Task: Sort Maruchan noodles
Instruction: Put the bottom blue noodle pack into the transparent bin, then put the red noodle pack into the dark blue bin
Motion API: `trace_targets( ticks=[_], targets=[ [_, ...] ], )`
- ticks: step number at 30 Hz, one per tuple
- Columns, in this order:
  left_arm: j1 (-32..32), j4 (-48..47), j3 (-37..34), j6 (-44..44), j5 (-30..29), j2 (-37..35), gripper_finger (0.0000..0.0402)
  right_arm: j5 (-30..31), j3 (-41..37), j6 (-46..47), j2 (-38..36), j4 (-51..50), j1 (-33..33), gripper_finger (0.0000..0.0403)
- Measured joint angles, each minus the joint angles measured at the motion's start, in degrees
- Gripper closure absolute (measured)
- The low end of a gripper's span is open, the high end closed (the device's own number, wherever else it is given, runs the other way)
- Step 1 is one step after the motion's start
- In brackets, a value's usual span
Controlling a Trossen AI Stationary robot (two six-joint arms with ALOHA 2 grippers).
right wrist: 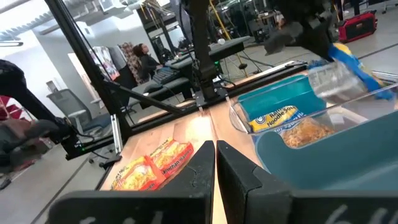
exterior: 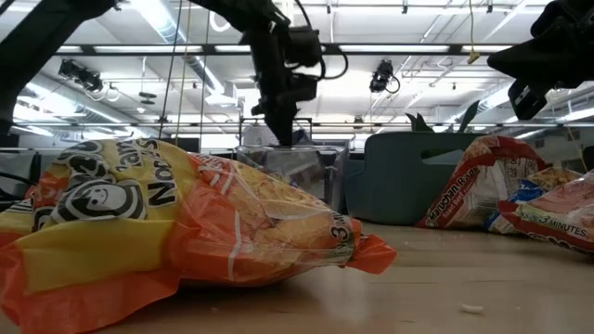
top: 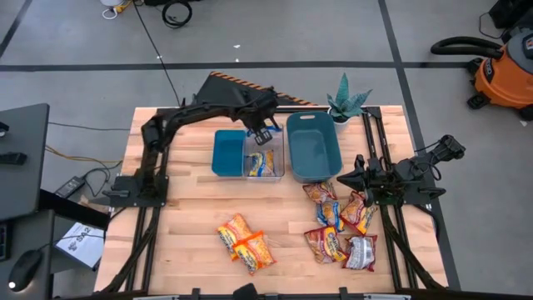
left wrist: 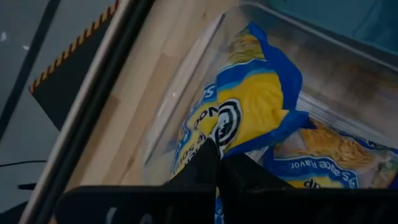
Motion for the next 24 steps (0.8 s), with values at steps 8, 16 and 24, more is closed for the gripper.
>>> trace_targets(
  ticks=[8, 16, 24],
  targets=[
    [-2.1, -1.3, 0.0, 1.6, 0.8, 2.2, 0.036, 0.0, 0.0, 0.0, 0.0, 0.3, 0.0, 0.0381],
    [-5.9, -3.4, 0.2, 0.8, 20.4, 2.2, 0.0273, 0.0, 0.0, 0.0, 0.0, 0.4, 0.0, 0.0381],
    [-12.7, 1.8, 3.8, -2.8, 24.5, 2.1, 0.0265, 0.0, 0.0, 0.0, 0.0, 0.4, 0.0, 0.0381]
  ],
)
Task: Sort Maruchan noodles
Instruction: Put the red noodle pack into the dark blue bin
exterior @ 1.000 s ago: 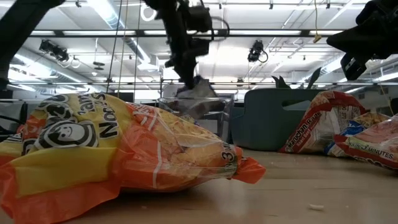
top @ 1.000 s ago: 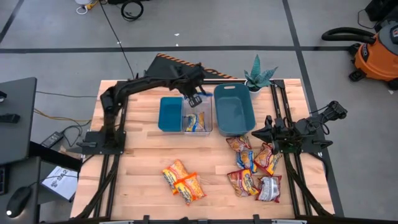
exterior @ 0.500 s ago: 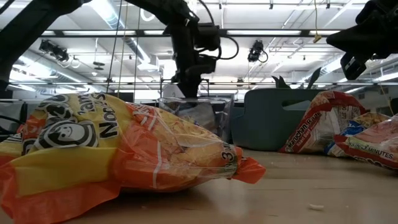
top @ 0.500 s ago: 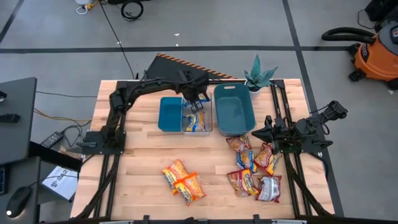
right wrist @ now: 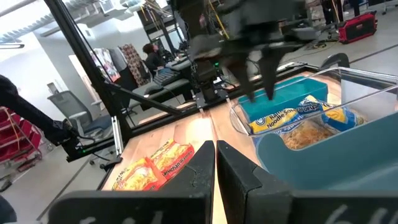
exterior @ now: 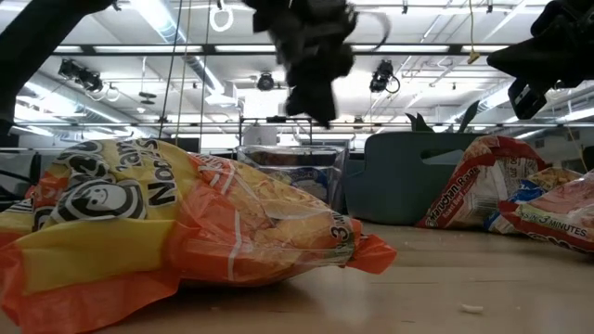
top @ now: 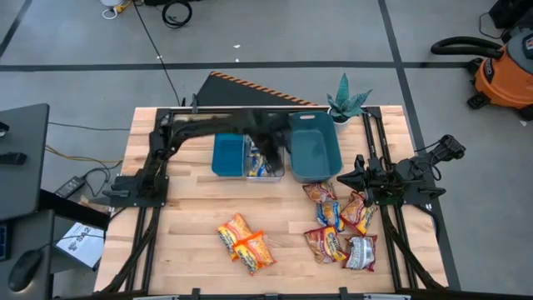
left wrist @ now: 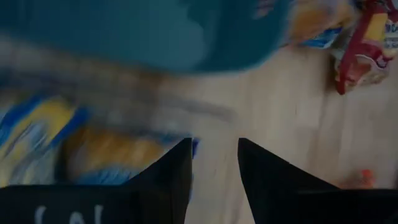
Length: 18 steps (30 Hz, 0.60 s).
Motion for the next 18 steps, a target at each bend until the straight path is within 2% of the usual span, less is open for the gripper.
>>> trace_targets(
  ticks=[5, 8, 14, 16, 18],
  targets=[
    [-8.5, 11.2, -0.6, 0.3, -8.4, 0.0, 0.0265, 0.0, 0.0, 0.0, 0.0, 0.0, 0.0, 0.0381],
    [-12.1, 15.3, -0.6, 1.6, -10.7, 0.0, 0.0265, 0.0, 0.0, 0.0, 0.0, 0.0, 0.0, 0.0381],
    [-17.3, 10.4, -0.6, 6.3, -12.5, 0.0, 0.0265, 0.0, 0.0, 0.0, 0.0, 0.0, 0.0, 0.0381],
    [-19.0, 8.0, -0.7, 9.4, -15.1, 0.0, 0.0266, 0.0, 0.0, 0.0, 0.0, 0.0, 0.0, 0.0381],
    [-21.0, 9.5, -2.1, 11.8, -19.2, -0.1, 0.0272, 0.0, 0.0, 0.0, 0.0, 0.0, 0.0, 0.0381]
  ],
)
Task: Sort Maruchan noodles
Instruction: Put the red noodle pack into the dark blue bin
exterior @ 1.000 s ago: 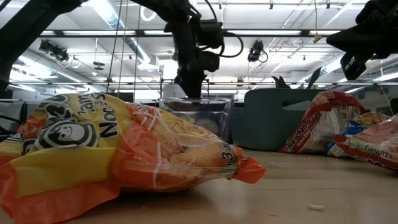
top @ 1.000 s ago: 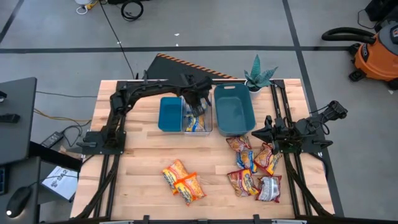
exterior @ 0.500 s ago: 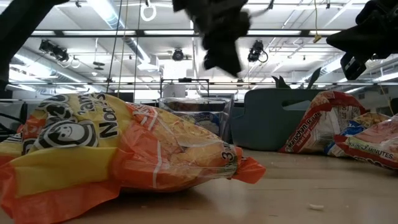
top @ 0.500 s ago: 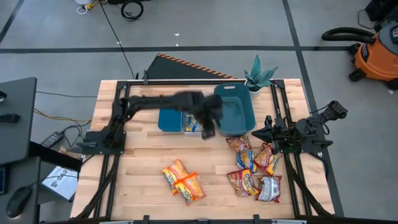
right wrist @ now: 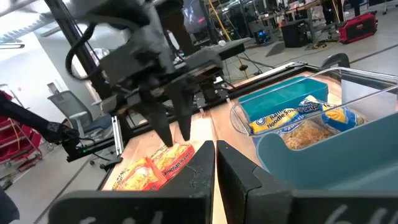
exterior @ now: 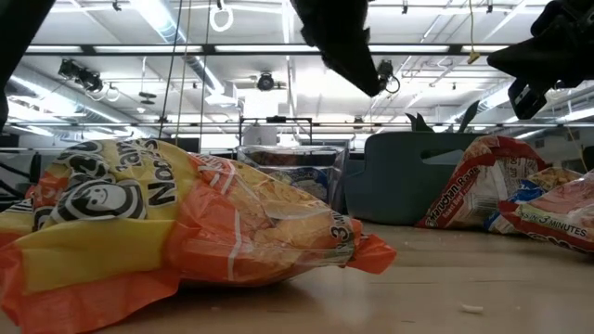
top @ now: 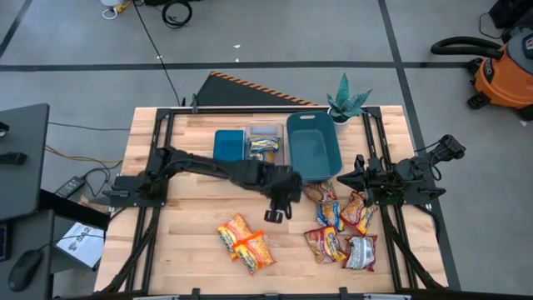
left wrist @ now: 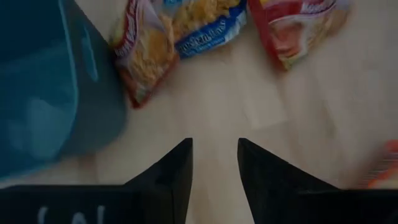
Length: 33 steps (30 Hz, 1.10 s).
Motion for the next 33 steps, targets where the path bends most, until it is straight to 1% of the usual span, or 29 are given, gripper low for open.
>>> trace_targets(
  ticks=[2, 6, 10, 12, 15, 21, 24, 25, 27, 28, 30, 33],
  targets=[
    [-1.7, 2.3, -2.8, 1.8, -2.5, -1.1, 0.0281, 0.0, 0.0, 0.0, 0.0, 0.0, 0.0, 0.0381],
    [-3.3, 9.3, -9.4, 2.1, -2.4, -4.8, 0.0299, 0.0, 0.0, 0.0, 0.1, 0.2, 0.0, 0.0381],
    [-3.1, 14.4, -19.7, 0.9, -2.7, -9.3, 0.0317, 0.0, 0.0, 0.0, 0.1, 0.4, 0.0, 0.0381],
    [-3.1, 19.7, -24.8, 0.8, -2.8, -12.7, 0.0324, 0.0, 0.0, 0.0, 0.1, 0.4, 0.0, 0.0381],
    [-3.2, 25.1, -31.2, 0.8, -2.6, -17.0, 0.0332, 0.2, 0.0, 0.0, 0.1, 1.3, 0.0, 0.0381],
    [-3.2, 30.4, -39.2, -0.5, -3.9, -22.7, 0.0335, 0.6, 0.0, 0.0, 0.2, 6.1, 0.0, 0.0381],
    [-4.0, 31.5, -42.8, -1.7, -4.8, -24.8, 0.0335, 0.8, 0.0, -0.4, 0.1, 7.1, 0.0, 0.0381],
    [-4.2, 32.7, -43.9, -2.1, -5.0, -25.4, 0.0335, 1.7, 0.0, -0.8, 0.1, 7.6, 0.0, 0.0381],
    [-5.3, 34.1, -46.6, -3.3, -5.6, -27.5, 0.0335, 2.2, 0.0, 0.7, 0.1, 9.5, -0.1, 0.0381],
    [-5.7, 36.9, -48.0, -3.6, -5.6, -28.5, 0.0336, 0.5, 0.0, 1.3, 0.2, 10.7, -0.1, 0.0381],
    [-6.9, 40.8, -52.3, -3.7, -5.5, -31.1, 0.0336, -2.9, 0.1, -0.4, 0.5, 12.5, 0.0, 0.0381],
    [-7.9, 48.4, -58.7, -5.0, -5.7, -35.4, 0.0336, -0.5, 0.1, -2.6, 0.9, 17.0, -0.1, 0.0381]
  ],
)
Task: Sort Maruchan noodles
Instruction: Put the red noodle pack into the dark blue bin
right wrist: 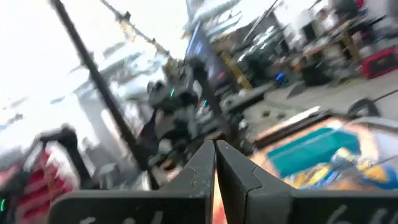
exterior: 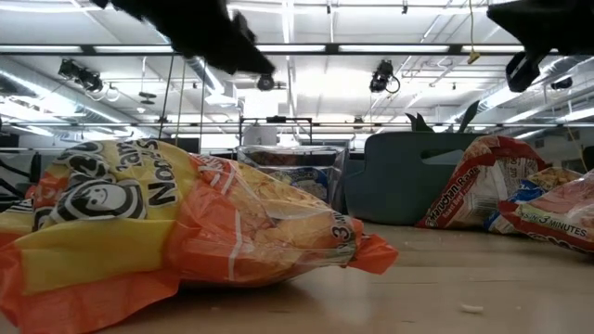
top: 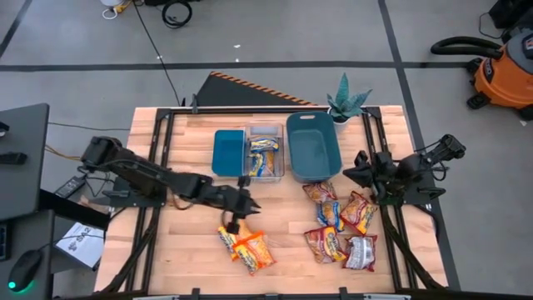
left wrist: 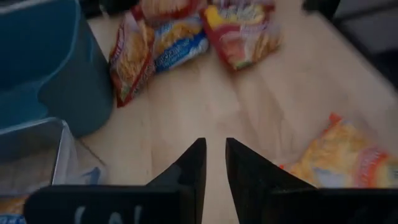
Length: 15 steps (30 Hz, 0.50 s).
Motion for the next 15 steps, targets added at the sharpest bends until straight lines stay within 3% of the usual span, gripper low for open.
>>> trace_targets(
  ticks=[5, 8, 12, 15],
  targets=[
    [-1.0, 7.3, -7.5, -2.2, -2.3, -7.5, 0.0336, 1.5, 0.0, 1.3, 1.8, 7.6, -0.1, 0.0381],
    [-1.6, 13.2, -11.1, -1.5, -3.4, -10.6, 0.0336, -0.8, 0.9, -0.4, 4.9, 11.3, -0.1, 0.0381],
    [-1.4, 22.5, -15.4, 1.4, -4.2, -11.7, 0.0336, 0.2, 6.2, -1.7, 12.1, 5.9, -0.1, 0.039],
    [-1.1, 26.6, -16.8, 2.9, -4.6, -11.6, 0.0335, 1.2, 12.9, -1.5, 19.2, -3.7, -0.1, 0.0393]
  ],
)
